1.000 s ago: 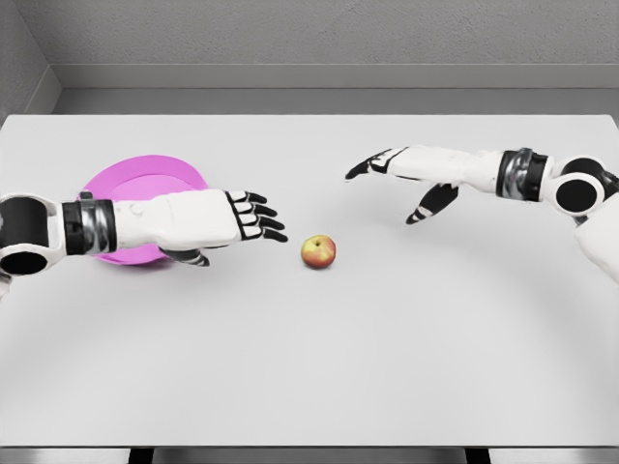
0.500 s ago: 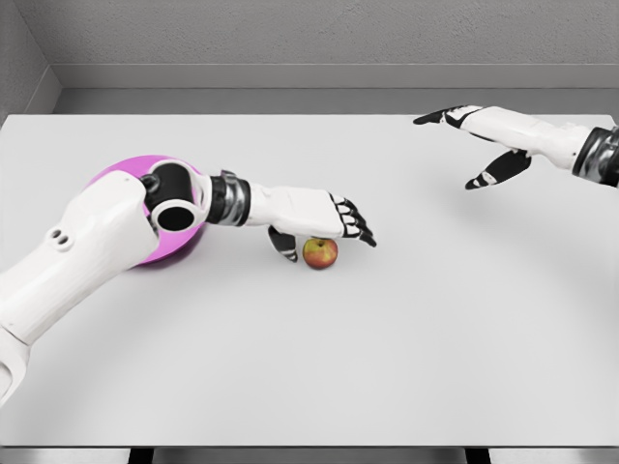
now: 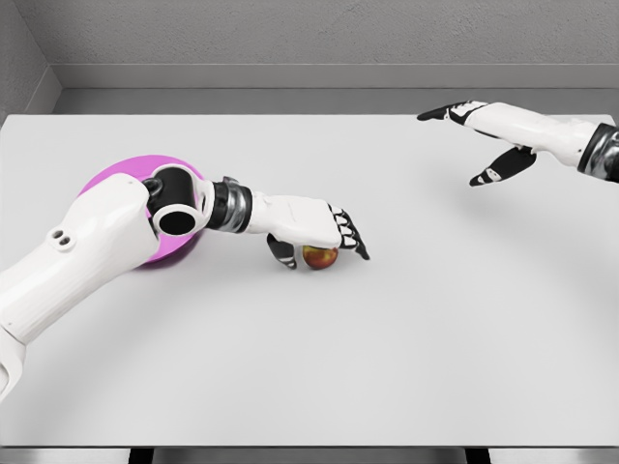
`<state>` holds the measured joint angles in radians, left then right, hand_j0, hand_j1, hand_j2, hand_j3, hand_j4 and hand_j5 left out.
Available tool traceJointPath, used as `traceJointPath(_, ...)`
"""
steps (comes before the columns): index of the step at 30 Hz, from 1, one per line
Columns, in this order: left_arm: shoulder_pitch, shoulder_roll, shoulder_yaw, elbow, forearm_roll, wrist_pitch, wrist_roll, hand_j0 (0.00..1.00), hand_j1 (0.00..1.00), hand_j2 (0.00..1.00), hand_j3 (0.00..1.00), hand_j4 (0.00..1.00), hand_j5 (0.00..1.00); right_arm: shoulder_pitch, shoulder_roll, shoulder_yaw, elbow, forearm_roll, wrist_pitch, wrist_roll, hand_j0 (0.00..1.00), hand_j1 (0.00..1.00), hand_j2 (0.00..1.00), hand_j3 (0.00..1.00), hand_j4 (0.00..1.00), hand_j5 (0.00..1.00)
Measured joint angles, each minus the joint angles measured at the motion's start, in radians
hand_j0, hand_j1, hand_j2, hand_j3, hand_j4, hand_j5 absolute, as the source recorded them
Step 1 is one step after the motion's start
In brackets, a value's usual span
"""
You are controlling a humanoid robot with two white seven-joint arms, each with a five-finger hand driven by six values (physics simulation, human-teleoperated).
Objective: Put the apple on the plate with both arms
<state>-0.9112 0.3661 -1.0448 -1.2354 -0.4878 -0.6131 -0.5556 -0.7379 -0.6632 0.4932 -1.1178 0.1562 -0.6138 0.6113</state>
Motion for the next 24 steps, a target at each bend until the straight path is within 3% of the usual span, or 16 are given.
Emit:
traceJointPath(1, 0.0, 0.001, 0.0, 0.0, 0.0, 0.0, 0.0, 0.79, 0.79, 0.79, 0.79, 0.79, 0.79, 0.003, 0.0, 0.0, 0.0, 0.0, 0.0, 0.0, 1.0, 1.0, 1.0, 1.0, 1.0, 1.0)
traceJointPath(3, 0.0, 0.004, -0.001, 0.0, 0.0, 0.0, 0.0, 0.77, 0.77, 0.77, 0.77, 0.77, 0.77, 0.002, 0.0, 0.0, -0.001, 0.0, 0.0, 0.0, 1.0, 1.0, 1.0, 1.0, 1.0, 1.0)
traceJointPath(19, 0.002, 0.007, -0.013, 0.004, -0.004, 0.0, -0.004, 0.76, 0.76, 0.76, 0.76, 0.76, 0.76, -0.002, 0.0, 0.001, -0.006, 0.0, 0.0, 0.0, 1.0, 1.0, 1.0, 1.0, 1.0, 1.0)
traceJointPath(24, 0.002, 0.009, -0.017, 0.006, -0.003, 0.0, -0.008, 0.63, 0.63, 0.63, 0.63, 0.63, 0.63, 0.002, 0.0, 0.001, -0.01, 0.0, 0.0, 0.0, 1.0, 1.0, 1.0, 1.0, 1.0, 1.0)
